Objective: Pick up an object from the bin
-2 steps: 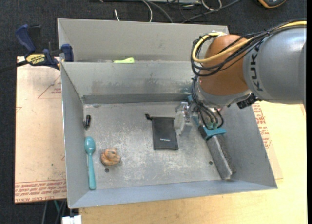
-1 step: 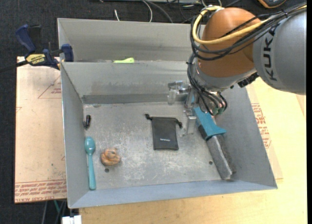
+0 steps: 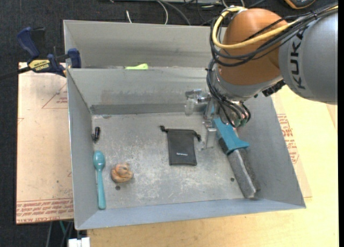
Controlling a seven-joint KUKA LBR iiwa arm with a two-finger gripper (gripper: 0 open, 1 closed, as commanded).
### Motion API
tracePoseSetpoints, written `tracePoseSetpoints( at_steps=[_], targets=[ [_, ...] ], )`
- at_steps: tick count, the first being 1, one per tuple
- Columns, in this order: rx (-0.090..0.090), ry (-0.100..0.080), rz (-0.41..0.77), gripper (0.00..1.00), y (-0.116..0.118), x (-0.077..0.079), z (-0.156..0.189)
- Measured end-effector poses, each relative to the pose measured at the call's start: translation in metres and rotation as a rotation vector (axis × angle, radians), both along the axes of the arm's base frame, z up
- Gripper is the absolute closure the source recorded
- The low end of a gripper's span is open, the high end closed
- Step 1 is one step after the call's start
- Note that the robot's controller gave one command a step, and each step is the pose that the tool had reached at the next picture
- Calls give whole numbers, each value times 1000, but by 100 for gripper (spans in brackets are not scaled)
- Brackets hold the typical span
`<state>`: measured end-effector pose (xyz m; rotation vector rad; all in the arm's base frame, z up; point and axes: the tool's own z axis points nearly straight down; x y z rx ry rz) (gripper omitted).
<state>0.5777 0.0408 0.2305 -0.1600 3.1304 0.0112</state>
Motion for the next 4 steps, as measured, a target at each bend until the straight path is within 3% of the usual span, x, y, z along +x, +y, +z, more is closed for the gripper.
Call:
tracePoseSetpoints(
  at_steps=[2,4],
  targets=[
    [2,-7,59,0,-18,9,-60],
    [2,-7,71,0,-32,7,-86]
  ],
)
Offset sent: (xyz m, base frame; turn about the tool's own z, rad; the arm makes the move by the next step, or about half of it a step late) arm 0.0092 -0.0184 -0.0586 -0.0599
